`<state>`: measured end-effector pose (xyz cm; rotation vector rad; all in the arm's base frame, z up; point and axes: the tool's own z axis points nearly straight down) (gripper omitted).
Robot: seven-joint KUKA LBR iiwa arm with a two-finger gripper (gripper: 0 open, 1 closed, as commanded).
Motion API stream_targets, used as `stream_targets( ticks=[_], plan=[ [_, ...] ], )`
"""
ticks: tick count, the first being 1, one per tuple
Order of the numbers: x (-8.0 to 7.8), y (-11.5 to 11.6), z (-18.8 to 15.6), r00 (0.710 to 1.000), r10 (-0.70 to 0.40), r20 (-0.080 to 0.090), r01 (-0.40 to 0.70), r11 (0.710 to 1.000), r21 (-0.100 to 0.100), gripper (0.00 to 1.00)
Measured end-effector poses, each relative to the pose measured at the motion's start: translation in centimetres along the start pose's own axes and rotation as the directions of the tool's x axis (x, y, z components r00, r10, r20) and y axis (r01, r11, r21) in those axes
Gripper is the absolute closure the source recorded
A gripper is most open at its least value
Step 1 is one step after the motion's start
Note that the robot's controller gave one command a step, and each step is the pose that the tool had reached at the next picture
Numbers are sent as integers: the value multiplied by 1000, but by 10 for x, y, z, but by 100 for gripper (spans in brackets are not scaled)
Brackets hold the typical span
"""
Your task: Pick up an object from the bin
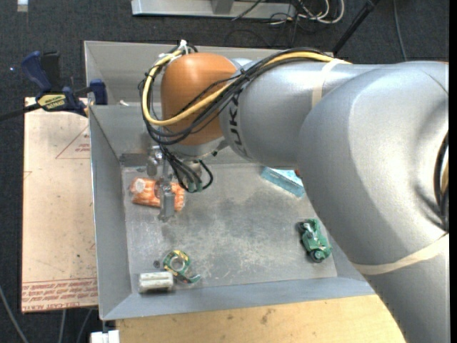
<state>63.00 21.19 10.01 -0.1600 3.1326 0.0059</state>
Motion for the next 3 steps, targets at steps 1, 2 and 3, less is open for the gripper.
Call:
stream_targets(
  ticks=[1,2,3],
  plan=[
    [-6,-7,9,1000,4,-2,-4,1000,3,0],
    [-10,7,-16,1000,-1,-4,1,1000,3,0],
    [-7,-11,3,964,-266,0,266,964,1,0]
  ],
)
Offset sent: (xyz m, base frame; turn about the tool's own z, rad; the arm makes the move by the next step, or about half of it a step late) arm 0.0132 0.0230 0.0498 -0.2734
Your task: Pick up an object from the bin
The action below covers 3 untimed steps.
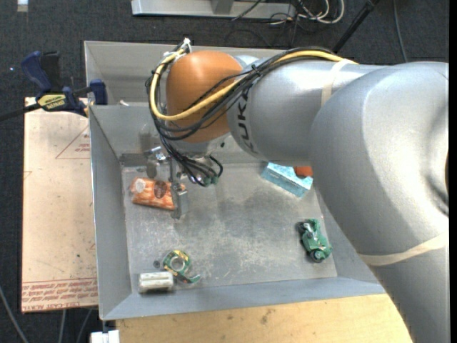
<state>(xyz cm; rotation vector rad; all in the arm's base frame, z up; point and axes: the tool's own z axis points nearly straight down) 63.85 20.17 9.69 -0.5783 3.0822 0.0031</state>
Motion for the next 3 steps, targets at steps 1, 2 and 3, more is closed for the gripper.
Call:
stream_targets(
  ticks=[1,2,3],
  plan=[
    [-18,49,25,947,323,-1,-323,947,0,100],
    [-18,48,25,946,323,-1,-323,946,0,100],
    [14,2,-13,949,316,-11,-316,949,2,100]
  ],
)
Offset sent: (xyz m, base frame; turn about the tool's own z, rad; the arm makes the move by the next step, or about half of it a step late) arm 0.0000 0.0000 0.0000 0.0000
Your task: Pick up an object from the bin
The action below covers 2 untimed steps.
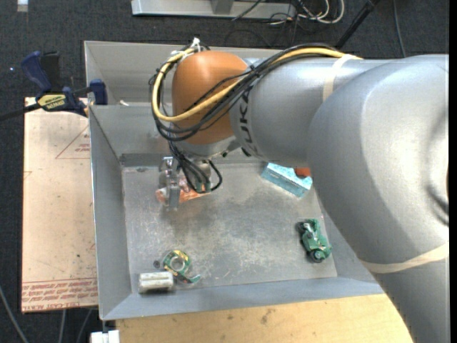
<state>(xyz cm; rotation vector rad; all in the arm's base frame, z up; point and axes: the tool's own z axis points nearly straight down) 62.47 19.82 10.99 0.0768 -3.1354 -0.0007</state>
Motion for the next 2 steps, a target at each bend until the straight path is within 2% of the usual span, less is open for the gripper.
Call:
stream_targets(
  ticks=[1,2],
  plan=[
    [-8,-25,-28,1000,21,10,-21,1000,3,100],
    [5,30,-79,1000,-4,4,4,1000,1,100]
  ],
)
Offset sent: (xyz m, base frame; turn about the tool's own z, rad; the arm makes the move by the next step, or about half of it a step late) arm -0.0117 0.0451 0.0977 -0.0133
